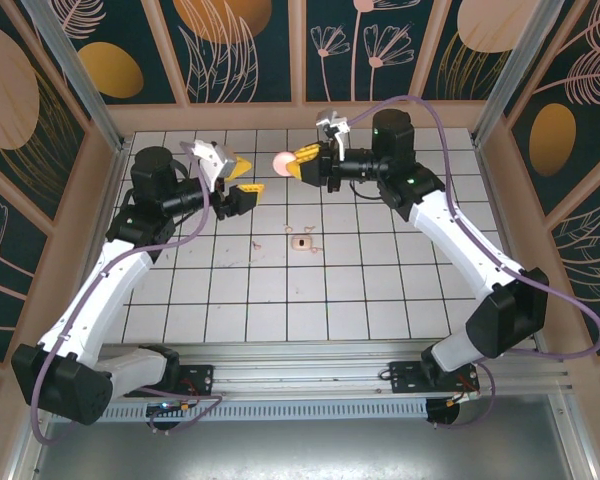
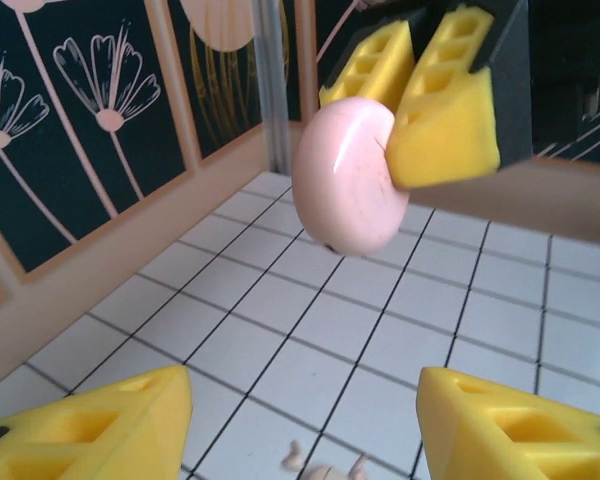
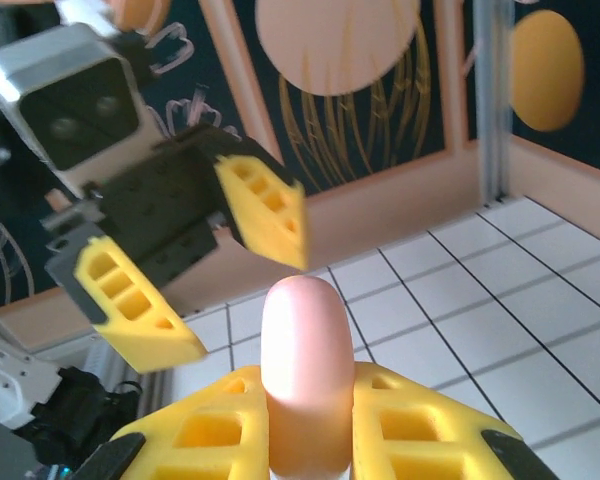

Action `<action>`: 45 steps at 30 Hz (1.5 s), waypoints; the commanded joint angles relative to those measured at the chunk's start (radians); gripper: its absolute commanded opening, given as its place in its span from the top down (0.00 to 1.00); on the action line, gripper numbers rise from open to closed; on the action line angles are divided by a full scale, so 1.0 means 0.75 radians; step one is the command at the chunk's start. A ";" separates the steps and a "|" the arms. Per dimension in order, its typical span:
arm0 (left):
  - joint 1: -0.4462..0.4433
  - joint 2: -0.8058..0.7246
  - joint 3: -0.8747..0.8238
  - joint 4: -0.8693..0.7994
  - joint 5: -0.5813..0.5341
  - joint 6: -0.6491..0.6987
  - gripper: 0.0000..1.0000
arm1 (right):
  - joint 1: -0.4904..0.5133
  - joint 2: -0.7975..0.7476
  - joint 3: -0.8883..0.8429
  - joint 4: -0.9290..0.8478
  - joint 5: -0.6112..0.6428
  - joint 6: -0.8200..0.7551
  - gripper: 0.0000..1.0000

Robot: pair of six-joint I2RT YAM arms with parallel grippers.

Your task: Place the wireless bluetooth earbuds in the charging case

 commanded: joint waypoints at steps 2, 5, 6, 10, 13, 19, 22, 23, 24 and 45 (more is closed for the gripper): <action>-0.006 -0.045 -0.026 -0.084 -0.060 0.268 0.40 | -0.003 -0.024 0.010 -0.127 0.039 -0.212 0.84; -0.005 -0.071 -0.062 -0.099 -0.057 0.393 0.41 | -0.001 -0.031 0.039 -0.243 0.064 -0.374 0.84; -0.007 -0.080 -0.075 -0.110 -0.061 0.439 0.41 | 0.003 -0.037 0.047 -0.293 0.075 -0.453 0.86; -0.006 -0.101 -0.109 -0.137 -0.066 0.526 0.41 | 0.021 -0.073 0.055 -0.426 0.162 -0.694 0.87; -0.007 -0.113 -0.119 -0.143 -0.034 0.526 0.41 | 0.059 -0.102 0.034 -0.485 0.239 -0.856 0.88; -0.007 -0.143 -0.199 -0.124 0.074 0.613 0.45 | 0.161 -0.064 0.057 -0.611 0.405 -1.062 0.89; -0.006 -0.146 -0.242 -0.101 0.095 0.609 0.44 | 0.215 0.008 0.136 -0.713 0.470 -1.138 0.89; -0.005 -0.149 -0.249 -0.095 0.103 0.607 0.44 | 0.230 0.029 0.161 -0.734 0.489 -1.157 0.89; -0.008 -0.152 -0.258 -0.086 0.115 0.601 0.44 | 0.248 0.054 0.187 -0.755 0.504 -1.171 0.89; -0.028 -0.122 -0.330 0.061 0.213 0.486 0.55 | 0.324 0.117 0.259 -0.779 0.290 -1.270 0.88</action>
